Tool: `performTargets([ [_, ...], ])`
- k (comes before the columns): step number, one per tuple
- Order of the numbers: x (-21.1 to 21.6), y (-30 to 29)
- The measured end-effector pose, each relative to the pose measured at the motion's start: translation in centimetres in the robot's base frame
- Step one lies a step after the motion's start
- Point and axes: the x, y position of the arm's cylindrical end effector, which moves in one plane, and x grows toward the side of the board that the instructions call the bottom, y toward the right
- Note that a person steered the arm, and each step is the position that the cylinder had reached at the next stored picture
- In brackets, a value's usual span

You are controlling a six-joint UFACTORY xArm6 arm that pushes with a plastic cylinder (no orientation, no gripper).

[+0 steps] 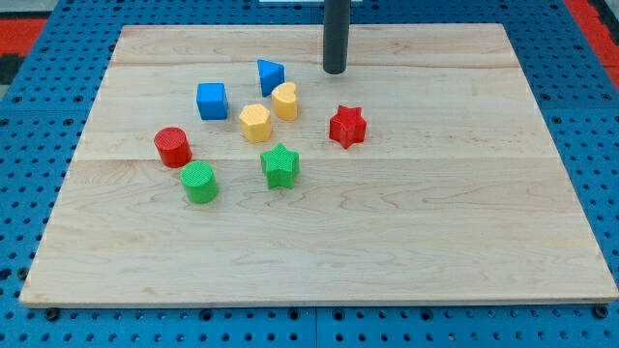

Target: Move green star towards bottom right of the board

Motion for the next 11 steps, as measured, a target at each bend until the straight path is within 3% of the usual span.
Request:
performTargets([
  [5, -0.2, -0.2],
  [6, 2.1, -3.5],
  [8, 12.7, -4.9],
  [9, 15.9, -6.0],
  [11, 15.9, -15.4],
])
